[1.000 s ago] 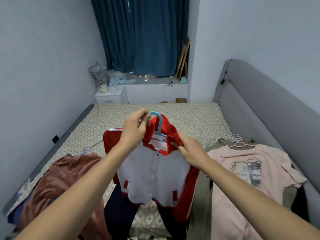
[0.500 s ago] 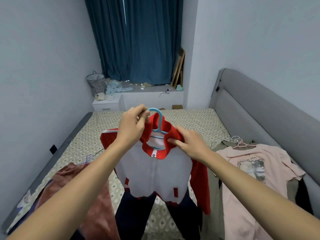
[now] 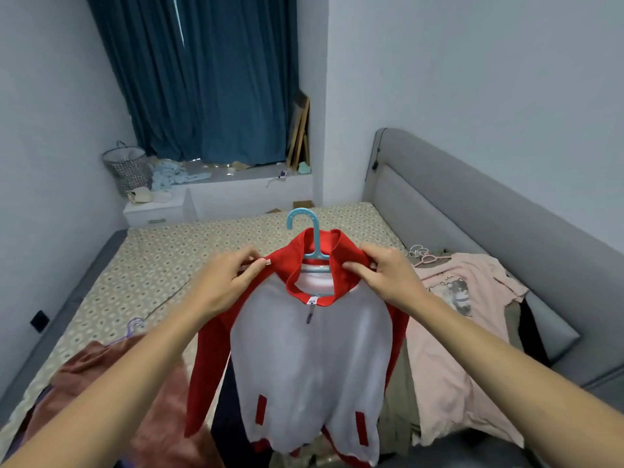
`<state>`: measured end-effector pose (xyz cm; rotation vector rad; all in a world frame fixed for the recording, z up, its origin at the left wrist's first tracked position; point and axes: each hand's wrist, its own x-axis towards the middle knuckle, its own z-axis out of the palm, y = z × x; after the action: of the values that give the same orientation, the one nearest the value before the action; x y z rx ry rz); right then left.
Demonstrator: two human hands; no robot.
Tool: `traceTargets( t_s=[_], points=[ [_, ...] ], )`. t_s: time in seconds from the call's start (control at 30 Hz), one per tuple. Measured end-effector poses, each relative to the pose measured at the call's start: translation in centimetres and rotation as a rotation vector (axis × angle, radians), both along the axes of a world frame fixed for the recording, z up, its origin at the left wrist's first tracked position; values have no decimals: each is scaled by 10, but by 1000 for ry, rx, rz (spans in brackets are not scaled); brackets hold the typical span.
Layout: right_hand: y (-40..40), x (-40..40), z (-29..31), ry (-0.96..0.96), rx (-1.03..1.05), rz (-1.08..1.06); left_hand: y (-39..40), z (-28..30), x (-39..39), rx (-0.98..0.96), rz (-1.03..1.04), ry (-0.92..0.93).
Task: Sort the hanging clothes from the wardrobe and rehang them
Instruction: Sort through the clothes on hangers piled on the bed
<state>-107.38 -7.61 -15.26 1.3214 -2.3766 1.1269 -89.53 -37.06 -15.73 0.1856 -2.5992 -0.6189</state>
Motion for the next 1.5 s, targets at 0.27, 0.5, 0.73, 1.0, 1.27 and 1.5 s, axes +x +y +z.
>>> traceTargets(
  t_s=[0.27,0.5,0.73,1.0,1.27,1.5],
  points=[
    [98,-1,-25,-137,102,-153,51,-63,-40,124,-119,-104],
    [199,-25,-34,-255,240,-243,125,-79,-95,141,-130,-83],
    [291,-65,-41,-245,240,-435,217,-86,-159,223,-237,-155],
    [367,-168,-37,-229,285,-419,302,-110,-237,345,-258,-252],
    [374,-278,-72,-282,394,-337,330,-137,-304,375,-163,-359],
    [335,-362,-126,-329,476,-278,306,-188,-368,411,-62,-450]
  ],
)
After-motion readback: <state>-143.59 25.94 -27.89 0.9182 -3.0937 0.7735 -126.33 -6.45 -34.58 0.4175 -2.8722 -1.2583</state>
